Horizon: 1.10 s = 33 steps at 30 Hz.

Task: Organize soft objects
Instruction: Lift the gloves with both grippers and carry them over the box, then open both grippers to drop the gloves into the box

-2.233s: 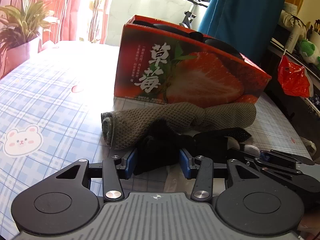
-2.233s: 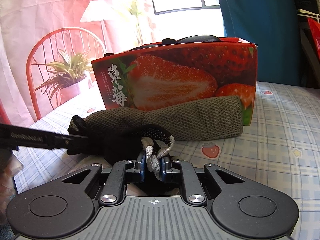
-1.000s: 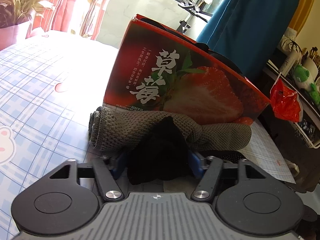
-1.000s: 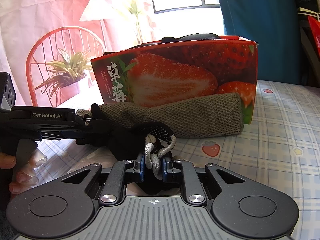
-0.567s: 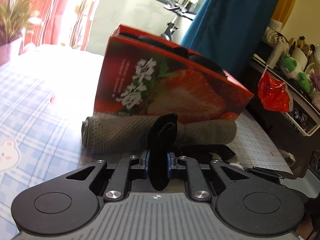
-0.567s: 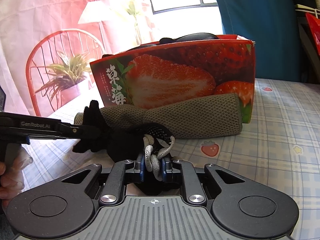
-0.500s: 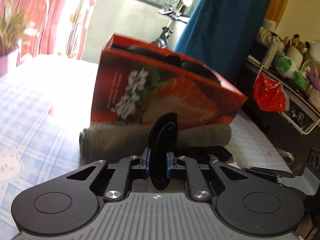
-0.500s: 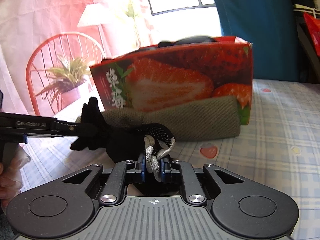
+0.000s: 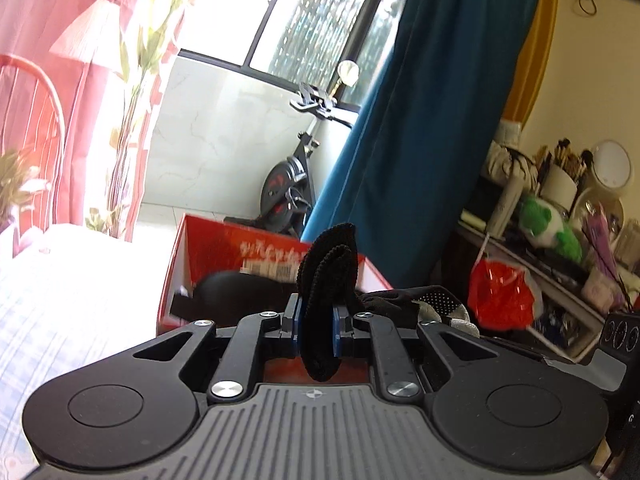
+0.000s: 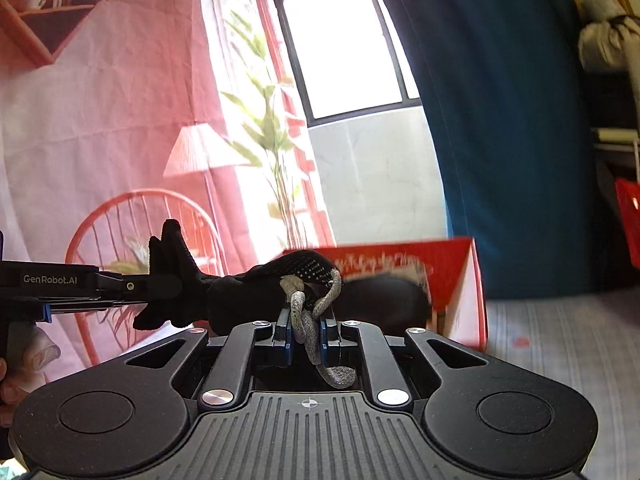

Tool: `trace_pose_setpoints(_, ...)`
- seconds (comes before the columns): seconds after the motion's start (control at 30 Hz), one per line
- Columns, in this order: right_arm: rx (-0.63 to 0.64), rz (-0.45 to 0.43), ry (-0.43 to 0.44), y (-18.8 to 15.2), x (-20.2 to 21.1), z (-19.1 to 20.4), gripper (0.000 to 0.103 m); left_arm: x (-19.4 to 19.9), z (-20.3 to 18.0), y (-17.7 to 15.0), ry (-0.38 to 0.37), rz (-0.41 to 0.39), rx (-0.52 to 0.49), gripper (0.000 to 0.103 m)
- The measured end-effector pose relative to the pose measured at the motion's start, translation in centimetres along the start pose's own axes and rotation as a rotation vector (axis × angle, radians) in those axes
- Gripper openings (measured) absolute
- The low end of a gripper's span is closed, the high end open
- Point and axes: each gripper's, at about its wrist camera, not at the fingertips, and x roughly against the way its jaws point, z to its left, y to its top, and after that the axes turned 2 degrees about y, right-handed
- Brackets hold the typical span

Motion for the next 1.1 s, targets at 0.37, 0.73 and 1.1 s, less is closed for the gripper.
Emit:
trace_pose_setpoints(0.37,0.178,0.010,-0.096,6.1,-8.1,-2.1,0.011,-7.9,0.0,4.1,0.091,-0.018,-0.004,0.016)
trace_pose_setpoints(0.73,0.189,0.189,-0.202,5.9,-16.6,-4.7,0.015,-13.4,2.1,3.2,0.183,0.119,-0.057,0.029)
trace_pose_setpoints(1.1,0.157,0.216,-0.174,4.3,-14.9,-5.5,0.042,-10.4,2.4,3.2,0.170,0.130,-0.174,0.061)
